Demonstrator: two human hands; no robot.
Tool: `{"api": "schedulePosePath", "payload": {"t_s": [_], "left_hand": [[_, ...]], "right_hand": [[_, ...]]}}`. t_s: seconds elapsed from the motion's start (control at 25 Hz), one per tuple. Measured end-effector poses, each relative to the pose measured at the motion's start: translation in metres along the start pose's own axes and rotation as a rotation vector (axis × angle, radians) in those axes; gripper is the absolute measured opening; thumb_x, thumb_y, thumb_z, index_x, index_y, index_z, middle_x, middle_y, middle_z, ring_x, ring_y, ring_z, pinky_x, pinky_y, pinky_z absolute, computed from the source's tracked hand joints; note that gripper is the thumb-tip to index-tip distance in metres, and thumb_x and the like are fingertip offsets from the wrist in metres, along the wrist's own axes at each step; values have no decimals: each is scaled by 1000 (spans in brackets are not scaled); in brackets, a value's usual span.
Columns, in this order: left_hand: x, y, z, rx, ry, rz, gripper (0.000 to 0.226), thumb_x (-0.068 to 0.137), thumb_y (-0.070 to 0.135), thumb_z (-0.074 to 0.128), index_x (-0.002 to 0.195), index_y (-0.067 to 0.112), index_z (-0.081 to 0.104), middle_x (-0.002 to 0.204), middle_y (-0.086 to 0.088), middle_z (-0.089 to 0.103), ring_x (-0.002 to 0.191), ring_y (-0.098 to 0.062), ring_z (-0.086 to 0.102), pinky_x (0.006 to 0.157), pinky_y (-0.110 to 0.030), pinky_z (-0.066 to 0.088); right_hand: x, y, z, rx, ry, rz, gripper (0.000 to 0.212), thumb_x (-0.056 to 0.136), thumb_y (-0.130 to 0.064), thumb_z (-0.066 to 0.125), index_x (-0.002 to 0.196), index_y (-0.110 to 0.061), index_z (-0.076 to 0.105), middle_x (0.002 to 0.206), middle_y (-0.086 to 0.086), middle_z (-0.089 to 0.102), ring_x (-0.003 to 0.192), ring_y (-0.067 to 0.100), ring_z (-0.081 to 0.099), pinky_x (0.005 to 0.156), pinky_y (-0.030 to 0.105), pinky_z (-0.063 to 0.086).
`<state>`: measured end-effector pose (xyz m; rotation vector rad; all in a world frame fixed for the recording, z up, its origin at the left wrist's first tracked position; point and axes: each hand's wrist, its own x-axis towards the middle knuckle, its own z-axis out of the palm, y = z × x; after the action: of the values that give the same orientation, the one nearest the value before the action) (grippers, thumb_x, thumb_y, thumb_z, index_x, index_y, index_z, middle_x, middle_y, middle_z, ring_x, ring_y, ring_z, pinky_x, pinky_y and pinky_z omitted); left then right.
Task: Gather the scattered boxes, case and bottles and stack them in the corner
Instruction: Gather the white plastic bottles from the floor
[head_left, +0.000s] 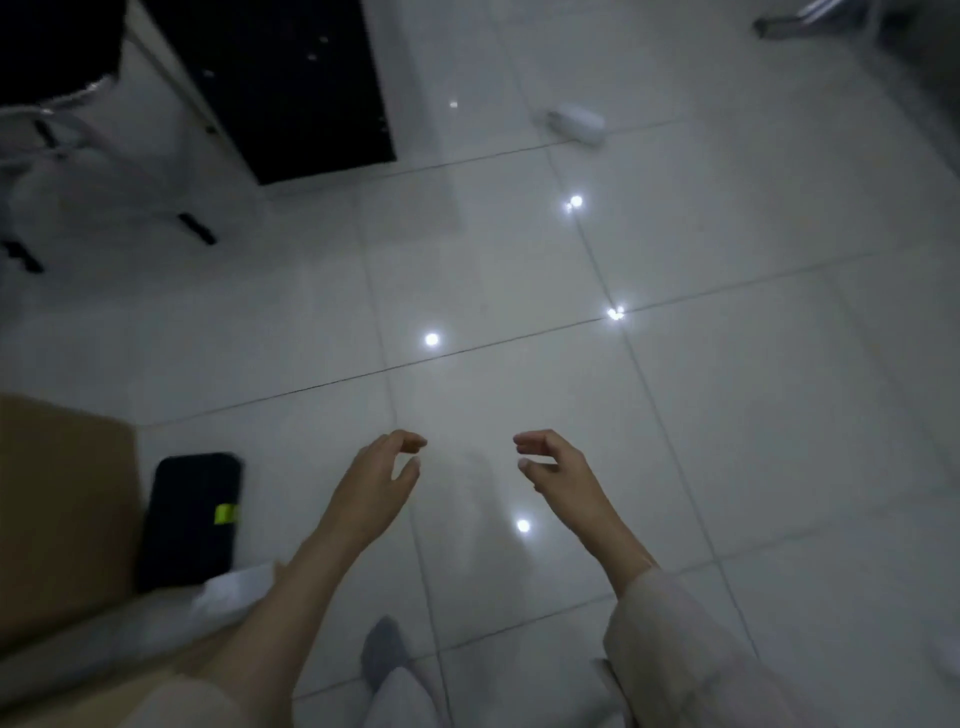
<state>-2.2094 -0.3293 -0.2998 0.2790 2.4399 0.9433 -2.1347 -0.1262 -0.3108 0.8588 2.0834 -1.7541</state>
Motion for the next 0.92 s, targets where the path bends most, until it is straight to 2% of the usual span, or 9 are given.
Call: {"api": "schedulePosePath", "payload": {"t_s": [0.08, 0.2, 0.4, 0.48, 0.6, 0.72, 0.84, 0.92], "left_hand": [[11, 62, 43, 23, -32, 57, 24, 92, 13, 49, 113, 15, 59, 116, -1, 62, 107, -11, 52, 88, -21, 35], [20, 150, 115, 13, -70, 109, 21, 92, 12, 48, 109, 15, 60, 112, -1, 64, 108, -15, 55, 86, -23, 35], [16, 281, 241, 47, -182, 237, 20, 92, 12, 48, 107, 15, 61, 109, -1, 65, 105, -15, 57, 81, -24, 36], [12, 325, 290, 42, -226, 286, 19, 92, 12, 48, 105, 17, 61, 107, 0, 65, 102, -13, 56, 76, -22, 36], [6, 378, 359, 80, -330, 351, 19, 92, 12, 48, 103, 19, 61, 104, 3, 65, 99, -11, 56, 69, -13, 36], [11, 425, 428, 147, -424, 441, 19, 91, 11, 48, 102, 17, 62, 102, 3, 65, 95, -10, 57, 67, -4, 35], [24, 465, 493, 191, -495, 507, 19, 91, 9, 48, 102, 14, 63, 101, -1, 66, 92, -12, 57, 64, -13, 35], [36, 489, 541, 223, -559, 561, 18, 92, 9, 48, 102, 13, 63, 101, -2, 66, 93, -14, 58, 65, -12, 34]], "right_hand": [[-22, 29, -81, 48, 123, 33, 25, 88, -6, 55, 110, -16, 60, 109, -2, 61, 73, 3, 54, 66, 13, 41], [-55, 75, -191, 103, 265, 76, 24, 88, -6, 55, 109, -15, 60, 110, 0, 61, 75, 6, 54, 70, 19, 41], [-119, 153, -337, 242, 499, 146, 22, 88, -6, 55, 107, -16, 61, 109, -1, 62, 76, 6, 55, 73, 22, 42], [-142, 181, -383, 283, 570, 182, 22, 88, -6, 55, 108, -15, 61, 109, 0, 62, 77, 7, 55, 75, 25, 41], [-169, 223, -437, 354, 677, 220, 21, 89, -7, 54, 106, -16, 61, 108, -1, 61, 77, 7, 55, 70, 21, 42], [-183, 267, -484, 441, 798, 283, 19, 89, -8, 55, 104, -18, 60, 108, -2, 61, 84, 13, 56, 74, 25, 41], [-186, 312, -519, 516, 899, 387, 20, 88, -7, 56, 107, -12, 60, 111, 6, 62, 84, 17, 56, 74, 26, 41], [-183, 348, -544, 569, 1011, 446, 21, 87, -6, 58, 108, -9, 59, 114, 13, 62, 77, 17, 53, 63, 22, 40]]}}
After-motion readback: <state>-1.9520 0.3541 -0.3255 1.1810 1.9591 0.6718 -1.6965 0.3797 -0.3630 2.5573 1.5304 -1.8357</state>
